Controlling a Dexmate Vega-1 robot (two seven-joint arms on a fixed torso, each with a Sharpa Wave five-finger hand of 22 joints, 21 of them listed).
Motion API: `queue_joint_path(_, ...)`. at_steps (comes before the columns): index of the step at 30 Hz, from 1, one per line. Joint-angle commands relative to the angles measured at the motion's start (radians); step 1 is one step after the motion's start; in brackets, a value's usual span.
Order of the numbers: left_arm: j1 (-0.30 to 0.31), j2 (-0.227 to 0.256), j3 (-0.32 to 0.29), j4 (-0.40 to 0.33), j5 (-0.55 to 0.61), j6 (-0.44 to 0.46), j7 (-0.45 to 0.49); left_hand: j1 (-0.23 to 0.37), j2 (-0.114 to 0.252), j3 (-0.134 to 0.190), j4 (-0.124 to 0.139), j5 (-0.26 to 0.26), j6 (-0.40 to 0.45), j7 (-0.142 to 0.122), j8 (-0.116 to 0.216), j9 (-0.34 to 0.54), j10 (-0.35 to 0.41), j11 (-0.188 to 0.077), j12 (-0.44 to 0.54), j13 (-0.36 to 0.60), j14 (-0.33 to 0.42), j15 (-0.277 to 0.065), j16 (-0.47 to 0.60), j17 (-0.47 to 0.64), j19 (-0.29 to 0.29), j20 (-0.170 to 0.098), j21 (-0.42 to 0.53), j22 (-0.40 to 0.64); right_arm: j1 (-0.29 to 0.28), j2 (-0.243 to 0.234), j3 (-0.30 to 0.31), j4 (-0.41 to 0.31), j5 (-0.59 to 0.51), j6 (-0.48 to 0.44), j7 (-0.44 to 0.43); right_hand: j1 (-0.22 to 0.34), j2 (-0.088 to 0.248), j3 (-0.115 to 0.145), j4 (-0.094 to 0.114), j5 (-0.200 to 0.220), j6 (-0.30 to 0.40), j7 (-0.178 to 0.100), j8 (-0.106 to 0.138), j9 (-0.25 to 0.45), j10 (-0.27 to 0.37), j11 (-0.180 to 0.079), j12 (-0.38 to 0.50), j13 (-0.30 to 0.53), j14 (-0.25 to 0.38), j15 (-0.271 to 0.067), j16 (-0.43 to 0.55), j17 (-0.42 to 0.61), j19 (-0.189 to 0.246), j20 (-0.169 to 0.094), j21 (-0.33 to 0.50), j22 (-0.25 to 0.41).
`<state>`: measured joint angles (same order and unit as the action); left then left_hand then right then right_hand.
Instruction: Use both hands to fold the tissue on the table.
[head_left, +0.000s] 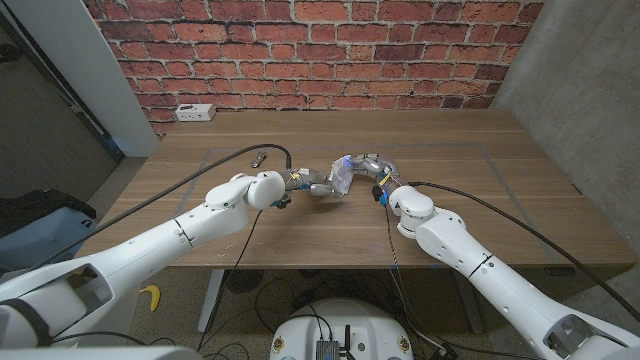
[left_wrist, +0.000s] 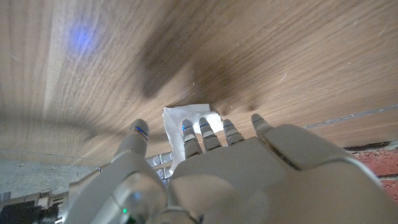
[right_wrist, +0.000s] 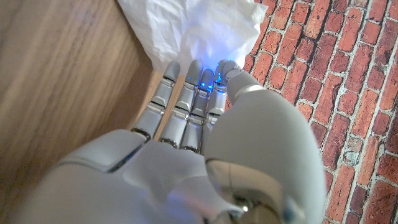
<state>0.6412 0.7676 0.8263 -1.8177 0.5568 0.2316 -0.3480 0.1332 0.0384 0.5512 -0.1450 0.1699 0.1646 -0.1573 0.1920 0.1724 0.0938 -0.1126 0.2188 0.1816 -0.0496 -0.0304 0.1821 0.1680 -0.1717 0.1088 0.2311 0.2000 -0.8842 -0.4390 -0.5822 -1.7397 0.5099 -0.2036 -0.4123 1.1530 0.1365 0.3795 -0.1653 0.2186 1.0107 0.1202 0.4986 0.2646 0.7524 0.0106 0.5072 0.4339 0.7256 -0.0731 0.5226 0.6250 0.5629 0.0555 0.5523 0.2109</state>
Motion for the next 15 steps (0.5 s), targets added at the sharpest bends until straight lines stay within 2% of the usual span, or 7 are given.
queue_joint_path(1, 0.005, 0.003, -0.007, -0.004, -0.005, 0.011, 0.002, 0.003, -0.007, 0.0, -0.006, 0.001, 0.007, 0.001, -0.001, 0.002, 0.005, -0.003, -0.003, 0.0, 0.004, -0.04, 0.005, 0.002, -0.007, -0.002, 0.009, 0.0, 0.073, 0.019, -0.075, 0.019, -0.145, -0.099, -0.057, 0.0, 0.002, -0.003, 0.011, -0.002, 0.008, -0.01, -0.007, 0.114, 0.001, 0.004, 0.013, 0.007, 0.019, -0.05, 0.019, 0.015, 0.011, -0.001, 0.01, 0.004)
queue_joint_path(6, 0.018, 0.013, -0.018, -0.026, 0.0, 0.039, 0.012, 0.005, -0.005, -0.001, -0.005, 0.003, 0.008, 0.012, -0.004, 0.003, -0.015, 0.025, -0.013, 0.001, 0.005, -0.036, 0.002, 0.002, -0.008, 0.0, 0.008, 0.0, 0.102, 0.019, -0.102, 0.024, -0.186, -0.155, -0.048, -0.004, 0.002, -0.007, 0.013, -0.004, 0.005, -0.018, -0.012, 0.109, 0.004, 0.01, 0.015, 0.008, 0.037, -0.053, 0.031, 0.025, 0.016, -0.003, 0.017, 0.005)
queue_joint_path(11, 0.041, 0.026, -0.037, -0.055, 0.0, 0.075, 0.032, 0.006, 0.0, -0.001, -0.002, 0.004, 0.01, 0.02, -0.004, 0.003, -0.015, 0.039, -0.013, 0.001, 0.019, -0.011, 0.005, 0.003, -0.007, 0.005, 0.008, 0.0, 0.133, 0.027, -0.144, 0.043, -0.259, -0.192, -0.06, -0.006, 0.002, -0.008, 0.013, -0.005, 0.006, -0.017, -0.016, 0.105, 0.002, 0.008, 0.015, 0.006, 0.045, -0.057, 0.037, 0.031, 0.017, -0.003, 0.022, 0.006)
queue_joint_path(15, 0.056, 0.034, -0.049, -0.07, -0.006, 0.089, 0.048, 0.005, 0.005, 0.0, 0.001, 0.004, 0.016, 0.022, -0.003, 0.003, -0.007, 0.046, -0.01, 0.002, 0.029, -0.004, 0.008, 0.003, -0.005, 0.01, 0.009, 0.001, 0.158, 0.034, -0.183, 0.056, -0.328, -0.225, -0.069, -0.006, 0.0, -0.007, 0.013, -0.006, 0.007, -0.017, -0.018, 0.102, 0.003, 0.006, 0.015, 0.004, 0.051, -0.057, 0.038, 0.032, 0.016, -0.003, 0.026, 0.007)
